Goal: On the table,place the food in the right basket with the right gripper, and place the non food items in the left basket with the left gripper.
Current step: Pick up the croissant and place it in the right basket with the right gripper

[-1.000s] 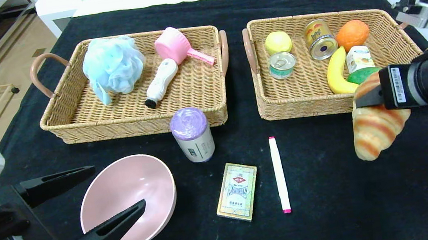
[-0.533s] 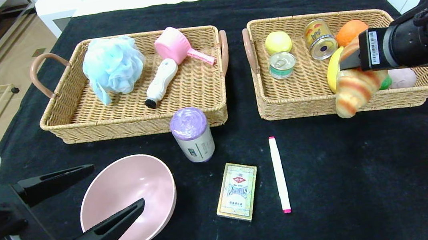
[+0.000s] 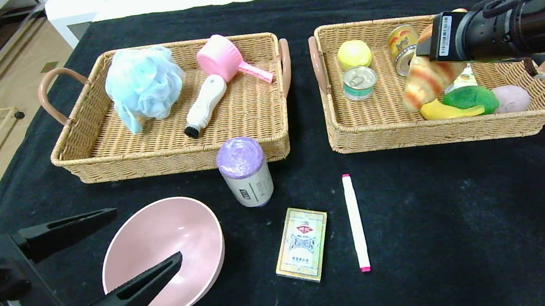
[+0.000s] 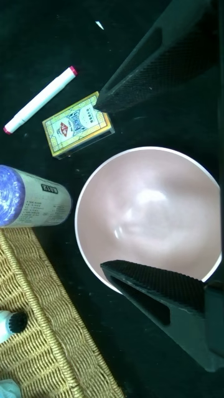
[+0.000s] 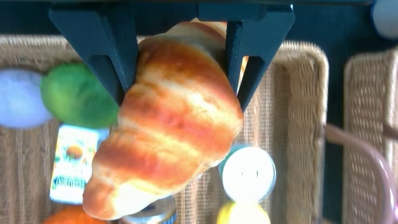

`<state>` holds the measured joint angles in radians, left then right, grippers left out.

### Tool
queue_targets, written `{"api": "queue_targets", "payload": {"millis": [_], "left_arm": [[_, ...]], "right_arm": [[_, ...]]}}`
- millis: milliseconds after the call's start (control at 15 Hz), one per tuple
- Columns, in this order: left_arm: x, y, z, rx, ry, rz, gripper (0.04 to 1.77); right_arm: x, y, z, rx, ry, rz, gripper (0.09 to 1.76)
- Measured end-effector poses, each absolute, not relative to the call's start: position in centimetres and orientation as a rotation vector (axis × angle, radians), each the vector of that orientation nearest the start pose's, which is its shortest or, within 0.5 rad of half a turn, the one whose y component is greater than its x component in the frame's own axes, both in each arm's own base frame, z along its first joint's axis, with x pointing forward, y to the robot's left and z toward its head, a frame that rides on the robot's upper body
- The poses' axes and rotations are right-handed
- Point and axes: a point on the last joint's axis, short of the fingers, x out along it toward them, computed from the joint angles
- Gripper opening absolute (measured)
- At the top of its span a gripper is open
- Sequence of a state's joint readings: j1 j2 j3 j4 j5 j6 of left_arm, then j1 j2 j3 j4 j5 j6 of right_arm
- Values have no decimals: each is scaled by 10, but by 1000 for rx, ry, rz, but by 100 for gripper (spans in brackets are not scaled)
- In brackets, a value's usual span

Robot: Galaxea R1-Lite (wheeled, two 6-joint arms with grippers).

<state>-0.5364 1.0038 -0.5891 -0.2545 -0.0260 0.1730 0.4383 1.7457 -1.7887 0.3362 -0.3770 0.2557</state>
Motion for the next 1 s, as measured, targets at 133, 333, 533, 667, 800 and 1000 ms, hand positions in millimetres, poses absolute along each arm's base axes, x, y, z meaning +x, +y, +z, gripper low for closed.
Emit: {"api": "queue_targets", "payload": {"millis": [133,333,533,667,800,1000], "left_arm": [[112,-67,235,209,108,-573,172],[111,-67,236,207,105,-574,172],[111,-67,236,208,104,-574,172],[111,-67,236,209,103,-574,172],[111,-66,237,208,99,-573,172],[110,-66,237,208,96,-573,172]], "right_arm": [[301,130,346,145,258,11,84],[310,131,342,156,244,-1,84],[318,132,340,172,204,-17,84],[322,134,336,167,208,-35,84],[325,135,333,170,212,-42,84],[325,136,332,170,211,-50,84]]}}
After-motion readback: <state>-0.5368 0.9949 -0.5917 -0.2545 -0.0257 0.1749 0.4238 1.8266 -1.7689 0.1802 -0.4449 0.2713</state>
